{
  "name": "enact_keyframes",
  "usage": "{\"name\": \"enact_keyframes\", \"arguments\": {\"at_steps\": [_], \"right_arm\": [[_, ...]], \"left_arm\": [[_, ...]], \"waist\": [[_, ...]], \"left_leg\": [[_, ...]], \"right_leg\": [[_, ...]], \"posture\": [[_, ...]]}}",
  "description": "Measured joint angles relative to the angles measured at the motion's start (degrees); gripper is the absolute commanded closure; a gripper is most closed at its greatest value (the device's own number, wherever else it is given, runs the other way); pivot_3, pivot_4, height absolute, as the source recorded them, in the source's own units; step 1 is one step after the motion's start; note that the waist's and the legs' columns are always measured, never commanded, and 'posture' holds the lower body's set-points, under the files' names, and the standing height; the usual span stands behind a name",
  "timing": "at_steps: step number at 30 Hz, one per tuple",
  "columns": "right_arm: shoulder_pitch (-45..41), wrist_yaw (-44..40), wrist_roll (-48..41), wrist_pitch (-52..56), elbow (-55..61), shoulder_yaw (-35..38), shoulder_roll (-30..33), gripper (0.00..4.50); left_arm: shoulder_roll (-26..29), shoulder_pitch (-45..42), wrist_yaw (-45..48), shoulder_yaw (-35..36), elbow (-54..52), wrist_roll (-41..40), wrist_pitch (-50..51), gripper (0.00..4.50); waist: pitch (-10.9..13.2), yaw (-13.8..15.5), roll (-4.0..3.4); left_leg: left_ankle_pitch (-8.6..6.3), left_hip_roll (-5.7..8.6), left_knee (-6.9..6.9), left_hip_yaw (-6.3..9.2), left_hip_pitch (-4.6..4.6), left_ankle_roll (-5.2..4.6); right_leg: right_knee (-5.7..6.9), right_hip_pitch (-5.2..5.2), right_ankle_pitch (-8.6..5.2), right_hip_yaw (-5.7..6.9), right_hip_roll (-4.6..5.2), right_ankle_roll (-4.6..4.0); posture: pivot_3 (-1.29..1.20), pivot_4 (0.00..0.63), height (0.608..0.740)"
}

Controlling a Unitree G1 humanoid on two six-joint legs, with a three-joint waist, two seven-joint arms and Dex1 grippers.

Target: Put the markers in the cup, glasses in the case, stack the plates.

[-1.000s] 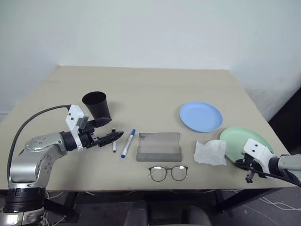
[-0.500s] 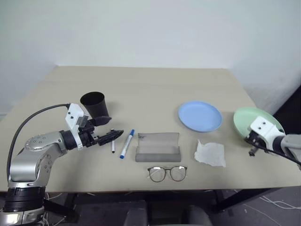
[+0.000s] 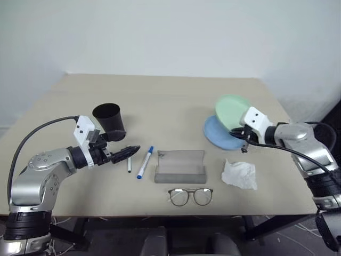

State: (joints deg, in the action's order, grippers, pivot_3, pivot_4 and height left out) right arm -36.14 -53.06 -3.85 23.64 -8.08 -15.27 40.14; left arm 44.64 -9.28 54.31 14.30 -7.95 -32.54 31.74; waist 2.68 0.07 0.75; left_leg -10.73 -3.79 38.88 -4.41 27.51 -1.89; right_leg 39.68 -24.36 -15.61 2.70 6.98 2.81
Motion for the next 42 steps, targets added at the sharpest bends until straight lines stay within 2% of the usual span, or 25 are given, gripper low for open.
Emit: {"name": "enact_keyframes", "arguments": {"at_steps": [10,26,29,35,42], "right_arm": [[-2.51,-4.18,5.74,-8.07,-9.87,-4.49,-2.06,4.46],[-4.61,-6.81,9.83,-13.60,-17.00,-5.68,-3.53,4.46],[-4.76,-7.14,10.31,-14.14,-17.36,-5.68,-3.53,3.90],[-5.10,-7.31,9.67,-12.92,-16.23,-3.87,-3.31,1.91],[-2.31,-12.94,-1.28,-0.87,-2.52,6.67,1.69,1.91]], "left_arm": [[0.00,5.47,-2.30,4.19,-4.54,-1.23,1.33,0.06],[0.01,6.70,-3.94,5.17,-5.84,-2.18,1.41,0.06],[0.01,6.70,-4.02,5.19,-5.86,-2.18,1.41,0.06],[0.03,6.67,-4.12,5.19,-6.02,-2.19,1.41,0.06],[0.36,6.65,-3.84,5.29,-6.34,-2.21,1.42,0.06]], "waist": [[0.00,-0.22,-0.03],[-0.01,-0.21,-0.06],[-0.01,-0.21,-0.06],[0.00,-0.18,-0.08],[-0.01,-0.12,-0.10]], "left_leg": [[0.01,0.00,-0.02,-0.01,0.00,0.03],[0.02,0.00,-0.03,-0.04,0.01,0.05],[0.02,0.00,-0.03,-0.04,0.01,0.05],[0.02,0.00,-0.03,-0.04,0.01,0.05],[0.00,-0.01,-0.03,-0.03,0.01,0.03]], "right_leg": [[0.03,-0.04,0.03,0.01,-0.01,0.04],[0.04,-0.05,0.05,0.01,-0.01,0.07],[0.04,-0.05,0.05,0.01,-0.01,0.07],[0.04,-0.05,0.05,0.01,-0.01,0.06],[0.03,-0.05,0.03,0.01,0.01,0.02]], "posture": [[0.00,0.000,0.678],[0.00,0.000,0.678],[0.00,0.000,0.678],[0.00,0.000,0.678],[0.00,0.000,0.678]]}}
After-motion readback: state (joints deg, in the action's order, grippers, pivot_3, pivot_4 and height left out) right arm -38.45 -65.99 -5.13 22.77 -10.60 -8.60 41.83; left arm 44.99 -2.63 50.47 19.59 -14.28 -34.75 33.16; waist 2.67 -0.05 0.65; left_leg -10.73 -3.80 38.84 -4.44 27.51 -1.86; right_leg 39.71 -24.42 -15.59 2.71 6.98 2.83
